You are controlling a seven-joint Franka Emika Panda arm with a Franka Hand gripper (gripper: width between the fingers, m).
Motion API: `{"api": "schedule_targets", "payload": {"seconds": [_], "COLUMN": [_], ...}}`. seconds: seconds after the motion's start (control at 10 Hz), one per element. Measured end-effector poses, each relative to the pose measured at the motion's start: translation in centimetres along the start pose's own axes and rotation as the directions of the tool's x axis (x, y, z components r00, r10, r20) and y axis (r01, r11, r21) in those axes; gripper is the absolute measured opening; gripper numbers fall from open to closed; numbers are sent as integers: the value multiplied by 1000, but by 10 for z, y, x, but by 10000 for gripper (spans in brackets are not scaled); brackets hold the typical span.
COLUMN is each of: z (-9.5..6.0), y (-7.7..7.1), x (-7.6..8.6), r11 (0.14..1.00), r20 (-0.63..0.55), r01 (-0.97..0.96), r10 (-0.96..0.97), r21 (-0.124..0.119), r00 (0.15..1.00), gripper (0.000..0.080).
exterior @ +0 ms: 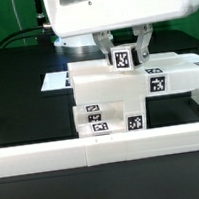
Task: Assemble chair
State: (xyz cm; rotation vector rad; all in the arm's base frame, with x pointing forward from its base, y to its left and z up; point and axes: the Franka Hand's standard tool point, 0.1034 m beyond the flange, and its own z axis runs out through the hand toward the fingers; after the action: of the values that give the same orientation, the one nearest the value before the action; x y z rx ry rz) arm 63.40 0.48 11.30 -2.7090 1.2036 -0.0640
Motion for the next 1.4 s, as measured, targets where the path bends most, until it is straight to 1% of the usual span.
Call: {"api": "schedule_targets", "payload": {"seconds": [0.1,0.3,0.4,0.5,0.6,0.7,0.8,0.9,1.1,1.2,1.4], "z": [0,0,0,0,0,0,0,1,1,0,0], "y": [-1,-1,-1,-3,-5,-5,-4,-4,-4,-3,-4], "x": [0,0,-1,-2,-4,-4,-4,-4,-3,-3,-3], "r11": [999,996,997,1000,1000,999,990,979,934,857,720], "r20": [-2,-2,-2,-4,-5,-4,-4,-4,-3,-2,0], "r01": [-52,-88,-75,-2,18,51,138,202,358,515,693], "r10": [52,88,75,2,-18,-51,-138,-202,-358,-515,-693], "r21": [2,3,2,-1,-3,-3,-4,-4,-9,-19,-22], "r00": [999,996,997,1000,1000,999,990,979,934,857,721], "gripper": [268,268,268,478,478,612,612,642,649,649,649]}}
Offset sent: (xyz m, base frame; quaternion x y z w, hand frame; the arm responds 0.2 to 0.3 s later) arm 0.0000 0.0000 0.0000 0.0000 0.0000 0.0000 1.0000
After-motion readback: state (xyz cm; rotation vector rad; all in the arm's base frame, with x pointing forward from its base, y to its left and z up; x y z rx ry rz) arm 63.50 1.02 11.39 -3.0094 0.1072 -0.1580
